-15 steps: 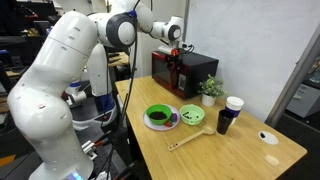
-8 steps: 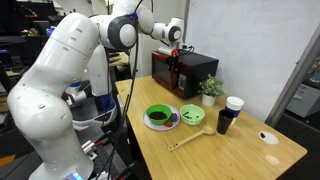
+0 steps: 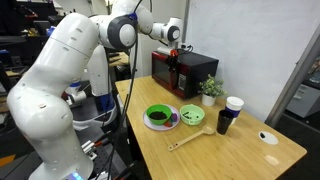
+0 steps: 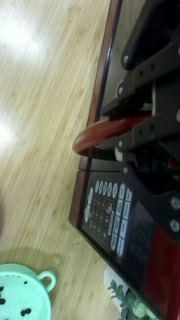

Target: Open the microwave

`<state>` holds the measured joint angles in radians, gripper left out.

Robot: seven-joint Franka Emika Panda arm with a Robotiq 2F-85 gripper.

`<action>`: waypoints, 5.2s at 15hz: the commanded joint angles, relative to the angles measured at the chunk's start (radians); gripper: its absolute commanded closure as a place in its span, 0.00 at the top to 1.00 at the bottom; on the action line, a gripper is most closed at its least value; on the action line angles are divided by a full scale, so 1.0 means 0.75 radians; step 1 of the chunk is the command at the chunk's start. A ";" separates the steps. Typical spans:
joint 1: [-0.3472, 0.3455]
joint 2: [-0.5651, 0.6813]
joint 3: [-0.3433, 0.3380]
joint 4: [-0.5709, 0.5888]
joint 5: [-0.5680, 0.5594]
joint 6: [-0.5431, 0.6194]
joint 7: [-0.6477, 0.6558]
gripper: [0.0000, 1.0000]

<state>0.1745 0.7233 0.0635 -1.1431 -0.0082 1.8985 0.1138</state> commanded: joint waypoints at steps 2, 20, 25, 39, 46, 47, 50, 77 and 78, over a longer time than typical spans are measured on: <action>0.016 -0.011 -0.013 -0.034 -0.030 -0.073 -0.002 0.07; 0.015 -0.170 0.009 -0.385 0.003 0.007 0.026 0.07; 0.018 -0.259 0.035 -0.525 0.054 -0.033 0.104 0.07; 0.053 -0.265 0.045 -0.653 0.041 -0.281 0.158 0.87; 0.115 -0.320 0.044 -0.670 -0.156 -0.221 0.167 1.00; 0.119 -0.333 0.048 -0.674 -0.172 -0.185 0.165 1.00; 0.121 -0.375 0.060 -0.684 -0.178 -0.126 0.145 1.00; 0.022 -0.078 0.085 0.432 -0.526 -1.247 -1.219 1.00; 0.026 -0.025 0.088 0.492 -0.531 -1.259 -1.260 1.00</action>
<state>0.1787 0.5615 0.1349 -0.9702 -0.3729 1.0301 -0.7224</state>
